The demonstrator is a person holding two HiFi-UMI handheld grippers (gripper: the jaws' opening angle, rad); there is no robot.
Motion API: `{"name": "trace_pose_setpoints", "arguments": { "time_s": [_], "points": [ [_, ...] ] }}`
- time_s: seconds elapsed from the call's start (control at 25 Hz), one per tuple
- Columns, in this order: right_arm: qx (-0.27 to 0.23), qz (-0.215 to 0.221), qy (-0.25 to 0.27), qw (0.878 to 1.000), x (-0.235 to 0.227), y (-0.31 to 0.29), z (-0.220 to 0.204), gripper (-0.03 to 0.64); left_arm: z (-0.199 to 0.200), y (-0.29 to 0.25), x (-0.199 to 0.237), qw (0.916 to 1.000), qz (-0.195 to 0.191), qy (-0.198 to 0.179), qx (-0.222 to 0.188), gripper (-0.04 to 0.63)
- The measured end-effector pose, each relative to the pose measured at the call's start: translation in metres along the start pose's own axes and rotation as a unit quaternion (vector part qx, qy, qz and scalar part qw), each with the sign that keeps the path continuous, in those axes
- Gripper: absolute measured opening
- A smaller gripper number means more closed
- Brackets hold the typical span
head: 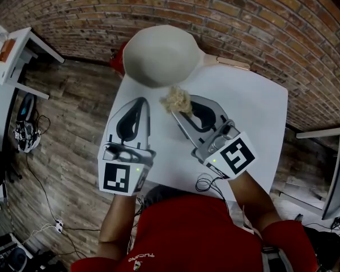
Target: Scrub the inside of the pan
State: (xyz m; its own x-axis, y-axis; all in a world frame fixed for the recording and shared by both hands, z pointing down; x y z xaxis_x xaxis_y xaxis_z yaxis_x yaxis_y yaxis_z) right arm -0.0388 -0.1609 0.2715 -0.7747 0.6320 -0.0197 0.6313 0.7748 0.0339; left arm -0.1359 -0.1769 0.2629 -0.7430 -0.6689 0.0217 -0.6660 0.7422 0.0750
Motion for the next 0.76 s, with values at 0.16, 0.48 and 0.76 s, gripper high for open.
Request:
{"name": "trace_pose_setpoints", "arguments": {
  "time_s": [0.16,0.48,0.76],
  "points": [
    [0.001,0.0,-0.002,1.0,0.0006,0.0016,-0.0018,0.086,-0.0024,0.0004,-0.0013,1.0,-0.001,0.0,0.001,0.014],
    [0.001,-0.001,-0.004,1.0,0.0018,0.0022,-0.0011,0.086,-0.0005,0.0015,-0.0015,1.0,-0.002,0.0,0.0,0.014],
    [0.0,0.0,-0.004,1.0,-0.0001,0.0008,-0.0001,0.086,0.0002,-0.0004,-0.001,1.0,0.0,0.001,-0.001,0.014]
  ]
}}
Point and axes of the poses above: the fingertips, and each gripper's own axes: y backward along the fingers, x to its left, z out of its top, the point moved 3 cm from there along y, backward along the fingers, and after that the axes turned 4 degrees about -z, right-handed, at the moved point
